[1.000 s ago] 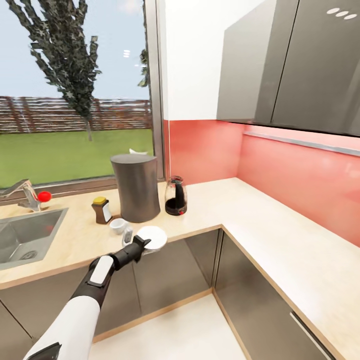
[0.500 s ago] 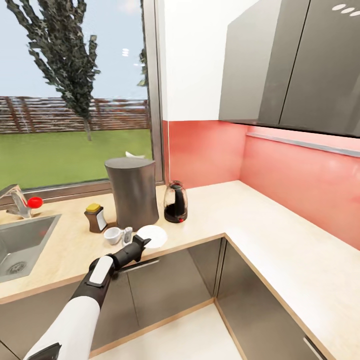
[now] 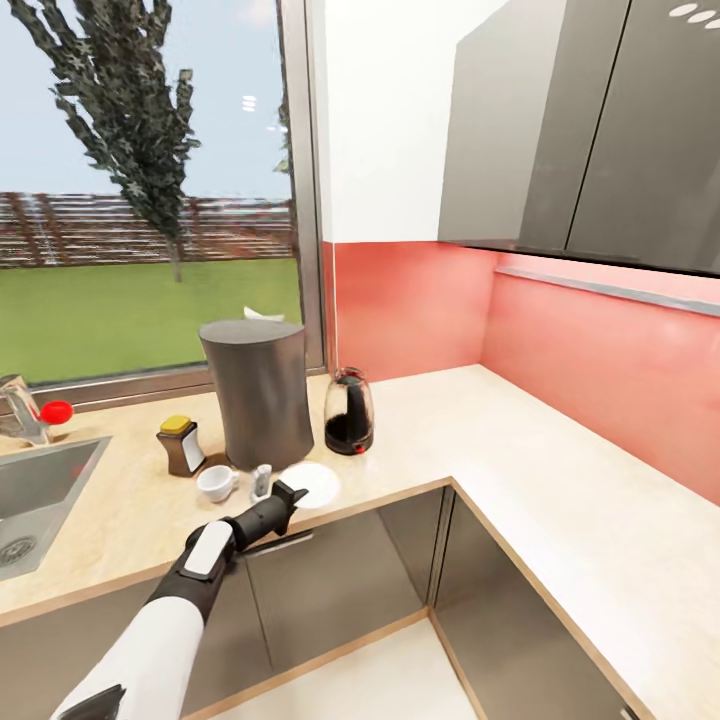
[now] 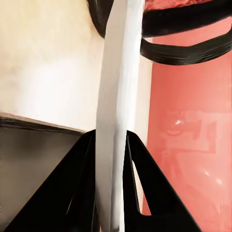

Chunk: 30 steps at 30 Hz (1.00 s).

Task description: Set up a coffee station on the kitchen countertop: keep the coffee maker on the countertop, move the bottle of coffee from the kitchen shelf to the counter next to the coffee maker, place a paper coffee filter on top of the coffee maker, put the saucer next to the coffee maker with the coffee cup on the saucer, and place the electric kettle next to the coffee maker.

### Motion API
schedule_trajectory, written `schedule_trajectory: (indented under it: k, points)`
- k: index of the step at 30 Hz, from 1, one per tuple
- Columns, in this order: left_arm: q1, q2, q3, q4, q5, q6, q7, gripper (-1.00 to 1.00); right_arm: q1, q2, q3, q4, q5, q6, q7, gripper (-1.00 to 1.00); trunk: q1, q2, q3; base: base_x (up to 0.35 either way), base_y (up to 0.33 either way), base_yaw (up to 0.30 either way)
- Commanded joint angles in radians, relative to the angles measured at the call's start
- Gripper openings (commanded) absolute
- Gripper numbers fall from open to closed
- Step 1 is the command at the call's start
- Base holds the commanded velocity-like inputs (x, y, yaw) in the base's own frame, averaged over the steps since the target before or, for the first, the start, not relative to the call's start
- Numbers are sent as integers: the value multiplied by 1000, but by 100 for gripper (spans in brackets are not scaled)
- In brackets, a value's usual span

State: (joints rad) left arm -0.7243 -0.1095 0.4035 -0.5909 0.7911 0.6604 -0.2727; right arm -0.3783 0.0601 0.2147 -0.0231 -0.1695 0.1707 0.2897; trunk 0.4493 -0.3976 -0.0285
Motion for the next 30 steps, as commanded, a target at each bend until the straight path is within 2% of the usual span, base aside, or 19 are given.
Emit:
schedule_trajectory:
  k: [1, 9, 16, 22, 27, 30]
  points:
    - [-1, -3, 8, 5, -1, 8, 3, -100, -1, 0, 8, -1, -10, 6, 2, 100, 1, -2, -2, 12, -2, 0]
    - [-1, -5, 9, 30, 5, 6, 56, -100, -1, 0, 8, -1, -11, 6, 2, 100, 1, -2, -2, 3, -1, 0]
    - [-1, -4, 16, 27, 6, 4, 64, -100, -1, 0, 8, -1, -10, 6, 2, 100, 1, -2, -2, 0, 0, 0]
    - [-1, -1, 56, 29, 21, -25, 71, -100, -1, 0, 8, -1, -10, 6, 2, 100, 1, -2, -2, 72, 0, 0]
    - [-1, 1, 64, 31, 23, -52, 116, -100, -1, 0, 8, -1, -10, 6, 2, 100, 1, -2, -2, 207, 0, 0]
    - [-1, 1, 63, 31, 23, -54, 124, -100, -1, 0, 8, -1, -10, 6, 2, 100, 1, -2, -2, 28, 0, 0]
